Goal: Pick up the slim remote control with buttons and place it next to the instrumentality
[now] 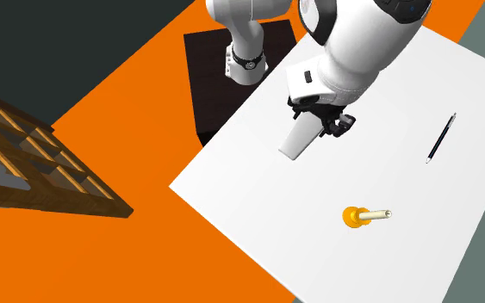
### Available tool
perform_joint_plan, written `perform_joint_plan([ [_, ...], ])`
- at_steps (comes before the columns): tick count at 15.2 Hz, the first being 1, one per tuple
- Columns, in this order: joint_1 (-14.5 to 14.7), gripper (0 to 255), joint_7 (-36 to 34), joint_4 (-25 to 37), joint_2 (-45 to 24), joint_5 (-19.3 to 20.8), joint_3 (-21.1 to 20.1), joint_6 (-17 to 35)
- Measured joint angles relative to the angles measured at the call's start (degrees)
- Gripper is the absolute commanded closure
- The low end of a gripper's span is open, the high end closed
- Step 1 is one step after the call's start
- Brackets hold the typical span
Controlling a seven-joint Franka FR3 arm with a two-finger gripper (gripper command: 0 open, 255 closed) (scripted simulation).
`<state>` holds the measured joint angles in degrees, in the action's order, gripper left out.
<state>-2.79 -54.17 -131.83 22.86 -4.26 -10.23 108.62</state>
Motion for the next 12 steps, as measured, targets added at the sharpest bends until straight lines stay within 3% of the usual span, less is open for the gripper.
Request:
perform_joint_plan([
  [12, 6.6, 255, -16.8, 2.7, -1.5, -4.5, -12.4, -0.1],
])
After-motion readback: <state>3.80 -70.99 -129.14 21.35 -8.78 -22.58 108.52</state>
